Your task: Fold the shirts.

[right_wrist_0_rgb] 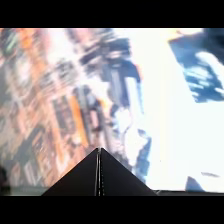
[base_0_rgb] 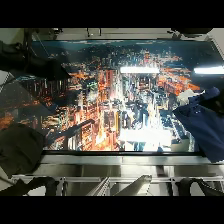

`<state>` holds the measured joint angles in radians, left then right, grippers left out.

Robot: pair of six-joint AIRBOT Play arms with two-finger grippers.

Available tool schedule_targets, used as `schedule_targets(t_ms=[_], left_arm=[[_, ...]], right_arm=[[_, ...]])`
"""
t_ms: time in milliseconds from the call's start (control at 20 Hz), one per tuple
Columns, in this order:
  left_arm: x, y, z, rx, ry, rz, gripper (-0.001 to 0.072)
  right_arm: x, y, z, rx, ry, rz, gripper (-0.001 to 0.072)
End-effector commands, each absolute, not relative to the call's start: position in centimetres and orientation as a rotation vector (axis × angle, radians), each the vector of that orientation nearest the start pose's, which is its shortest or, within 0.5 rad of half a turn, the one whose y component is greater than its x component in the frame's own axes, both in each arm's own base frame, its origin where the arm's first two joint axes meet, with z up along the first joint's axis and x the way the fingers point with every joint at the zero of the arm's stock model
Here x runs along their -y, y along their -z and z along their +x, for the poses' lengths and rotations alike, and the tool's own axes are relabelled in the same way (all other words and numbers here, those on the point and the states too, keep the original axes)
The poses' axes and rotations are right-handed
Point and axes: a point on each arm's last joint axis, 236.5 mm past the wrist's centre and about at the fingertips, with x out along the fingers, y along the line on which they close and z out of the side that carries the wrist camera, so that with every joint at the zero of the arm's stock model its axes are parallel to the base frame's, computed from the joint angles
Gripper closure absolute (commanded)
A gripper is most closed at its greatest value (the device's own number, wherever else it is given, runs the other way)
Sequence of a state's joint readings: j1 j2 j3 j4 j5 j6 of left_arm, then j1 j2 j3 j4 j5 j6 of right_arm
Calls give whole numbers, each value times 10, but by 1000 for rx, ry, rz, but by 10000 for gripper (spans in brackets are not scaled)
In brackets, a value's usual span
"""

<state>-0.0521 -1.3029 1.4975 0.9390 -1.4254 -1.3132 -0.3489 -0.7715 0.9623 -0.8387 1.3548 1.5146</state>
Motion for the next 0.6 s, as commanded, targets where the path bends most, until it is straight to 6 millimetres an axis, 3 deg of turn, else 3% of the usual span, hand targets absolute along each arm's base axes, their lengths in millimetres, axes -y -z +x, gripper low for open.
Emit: schedule_targets(t_ms=[0,100,250,550], left_arm=[[187,-115,312,-1187,696,-246,706],[195,-94,276,-1215,676,-287,705],[195,-74,244,-1232,641,-338,688],[189,-81,238,-1152,608,-375,689]], right_arm=[[-151,-138,294,-940,-531,559,697],[-178,-115,282,-983,-583,539,698],[-183,-98,280,-1014,-596,521,698],[-183,-93,282,-1028,-594,520,697]])
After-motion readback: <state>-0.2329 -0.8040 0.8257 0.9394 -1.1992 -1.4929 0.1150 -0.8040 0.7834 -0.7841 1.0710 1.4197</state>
